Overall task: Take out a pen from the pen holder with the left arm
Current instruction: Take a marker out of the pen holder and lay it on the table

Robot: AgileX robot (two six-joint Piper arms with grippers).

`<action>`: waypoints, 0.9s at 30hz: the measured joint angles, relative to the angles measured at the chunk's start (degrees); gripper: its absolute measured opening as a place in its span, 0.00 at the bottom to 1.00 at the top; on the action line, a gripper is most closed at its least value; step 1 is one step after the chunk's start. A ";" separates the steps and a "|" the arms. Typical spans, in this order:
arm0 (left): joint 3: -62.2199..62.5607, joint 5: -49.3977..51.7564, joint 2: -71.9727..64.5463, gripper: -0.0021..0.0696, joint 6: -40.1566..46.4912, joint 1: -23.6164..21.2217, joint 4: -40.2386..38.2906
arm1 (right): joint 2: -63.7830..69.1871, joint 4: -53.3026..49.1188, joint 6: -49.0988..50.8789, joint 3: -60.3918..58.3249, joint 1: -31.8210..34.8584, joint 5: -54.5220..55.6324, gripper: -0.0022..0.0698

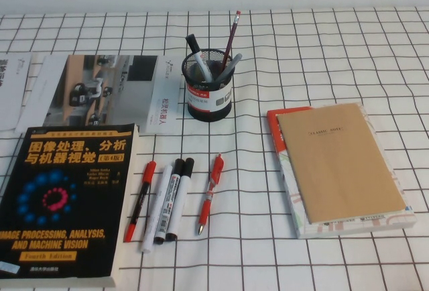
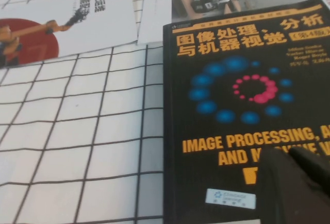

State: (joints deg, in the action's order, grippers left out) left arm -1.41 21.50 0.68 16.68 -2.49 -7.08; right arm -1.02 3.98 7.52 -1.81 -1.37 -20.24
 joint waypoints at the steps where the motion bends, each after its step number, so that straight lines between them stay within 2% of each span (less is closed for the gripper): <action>1: 0.00 0.00 0.00 0.03 0.00 0.00 -0.58 | 0.00 0.00 0.00 0.00 0.00 0.00 0.01; 4: 0.00 0.11 0.00 0.03 -0.85 0.00 -1.98 | 0.00 0.00 0.00 0.00 0.00 0.00 0.01; 11: 0.00 0.11 0.00 0.03 -13.64 0.00 -2.66 | 0.00 0.00 0.00 0.00 0.00 0.00 0.01; 27: 0.00 0.11 0.00 0.03 -10.96 0.00 -0.96 | 0.00 0.00 0.00 0.00 0.00 0.00 0.01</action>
State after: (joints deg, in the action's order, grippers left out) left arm -1.41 21.60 0.68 5.71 -2.49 -8.04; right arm -1.02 3.98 7.52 -1.81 -1.37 -20.24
